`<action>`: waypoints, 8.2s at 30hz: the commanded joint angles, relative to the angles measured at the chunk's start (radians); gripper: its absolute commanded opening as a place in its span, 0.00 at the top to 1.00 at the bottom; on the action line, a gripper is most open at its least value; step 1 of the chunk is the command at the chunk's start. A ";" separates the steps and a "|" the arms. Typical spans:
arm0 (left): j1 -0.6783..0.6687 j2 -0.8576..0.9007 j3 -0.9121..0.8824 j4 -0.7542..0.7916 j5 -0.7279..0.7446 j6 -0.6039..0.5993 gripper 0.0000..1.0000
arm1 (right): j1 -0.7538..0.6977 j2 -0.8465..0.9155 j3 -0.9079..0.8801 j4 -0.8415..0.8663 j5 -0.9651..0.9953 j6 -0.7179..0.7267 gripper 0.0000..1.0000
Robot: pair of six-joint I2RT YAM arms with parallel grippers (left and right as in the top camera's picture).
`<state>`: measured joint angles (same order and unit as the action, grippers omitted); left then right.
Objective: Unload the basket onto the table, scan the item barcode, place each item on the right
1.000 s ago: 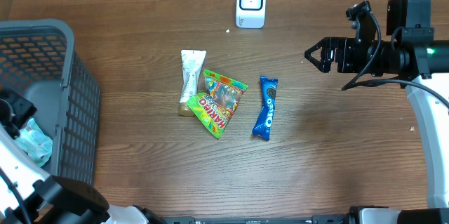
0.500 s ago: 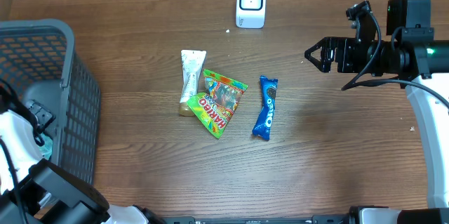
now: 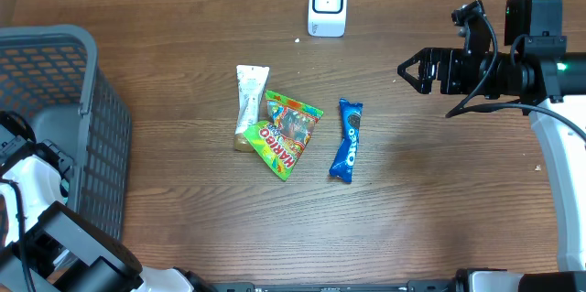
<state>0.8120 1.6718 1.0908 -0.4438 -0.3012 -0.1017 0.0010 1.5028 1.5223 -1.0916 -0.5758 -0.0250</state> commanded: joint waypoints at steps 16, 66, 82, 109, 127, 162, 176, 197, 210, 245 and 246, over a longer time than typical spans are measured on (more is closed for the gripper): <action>0.065 0.148 -0.008 0.049 0.023 0.097 0.37 | 0.005 -0.001 -0.032 0.010 -0.002 0.002 0.00; -1.116 0.145 0.684 -0.559 0.743 -0.240 0.96 | -0.059 -0.006 0.064 0.004 -0.064 0.003 0.02; -1.484 0.554 0.684 -0.304 0.747 -0.434 0.96 | -0.337 -0.014 0.274 -0.217 -0.057 -0.005 0.00; -1.201 0.172 1.015 -0.476 0.644 -0.099 0.03 | -0.320 -0.011 0.156 -0.279 -0.040 0.034 0.21; -1.112 0.068 1.014 -0.856 0.134 -0.048 0.00 | -0.024 -0.002 -0.380 0.204 0.105 0.296 0.92; -0.962 0.294 1.007 -0.883 0.265 -0.220 0.00 | 0.061 0.200 -0.576 0.472 0.220 0.360 0.92; -0.963 0.294 1.007 -0.883 0.269 -0.220 0.01 | 0.061 0.215 -0.462 0.431 0.065 0.278 0.80; -0.963 0.294 1.007 -0.883 0.269 -0.220 0.00 | 0.230 0.156 -0.402 0.251 0.278 0.426 0.52; -0.963 0.294 1.007 -0.883 0.269 -0.220 0.00 | 0.211 0.238 -0.467 0.217 0.330 0.383 0.51; -0.963 0.294 1.007 -0.883 0.269 -0.220 0.00 | -0.275 0.243 -0.469 0.146 0.033 0.153 0.26; -0.963 0.294 1.007 -0.883 0.269 -0.220 0.00 | -0.275 0.243 -0.489 0.171 0.030 0.154 0.25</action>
<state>-0.1440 1.9511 2.0987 -1.3247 -0.0372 -0.3122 -0.2787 1.7432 1.0767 -0.9546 -0.4664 0.1692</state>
